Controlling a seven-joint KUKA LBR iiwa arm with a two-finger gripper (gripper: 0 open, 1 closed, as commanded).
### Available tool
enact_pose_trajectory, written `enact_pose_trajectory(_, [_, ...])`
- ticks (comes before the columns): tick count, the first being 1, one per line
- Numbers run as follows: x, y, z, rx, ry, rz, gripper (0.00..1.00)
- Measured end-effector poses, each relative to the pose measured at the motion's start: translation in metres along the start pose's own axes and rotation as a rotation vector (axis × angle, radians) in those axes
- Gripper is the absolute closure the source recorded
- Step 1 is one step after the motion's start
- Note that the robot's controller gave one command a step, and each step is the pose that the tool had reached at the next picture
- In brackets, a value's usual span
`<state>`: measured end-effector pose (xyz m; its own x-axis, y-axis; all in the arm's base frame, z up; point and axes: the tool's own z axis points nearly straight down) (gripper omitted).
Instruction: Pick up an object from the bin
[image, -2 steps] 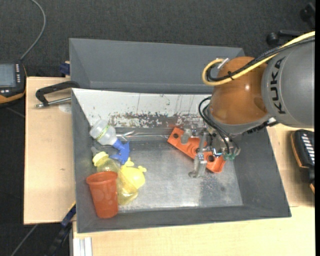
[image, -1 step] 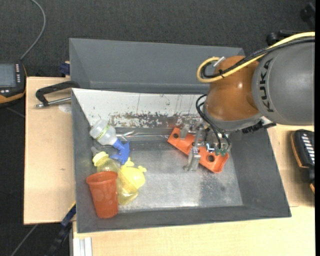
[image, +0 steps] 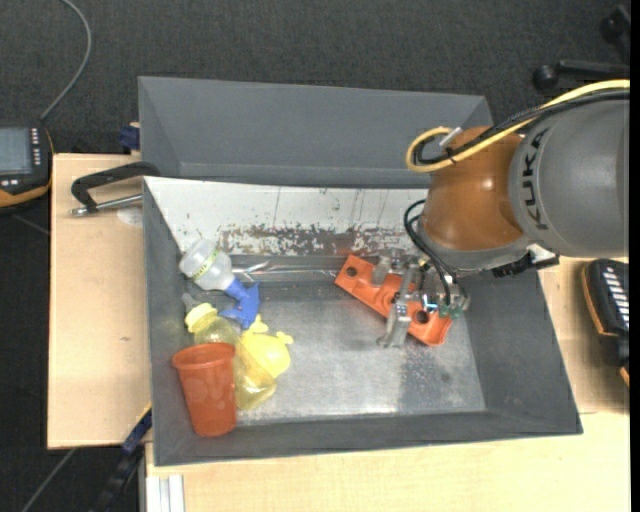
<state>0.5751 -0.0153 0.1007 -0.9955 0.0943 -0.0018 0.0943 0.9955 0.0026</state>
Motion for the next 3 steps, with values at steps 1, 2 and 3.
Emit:
enact_pose_trajectory(1, [-0.004, -0.007, 0.007, 0.001, -0.001, -0.055, 0.0])
enact_pose_trajectory(2, [-0.015, -0.009, 0.029, -0.001, -0.005, -0.214, 1.0])
enact_pose_trajectory(3, [-0.015, -0.009, 0.029, -0.001, -0.005, -0.214, 1.0])
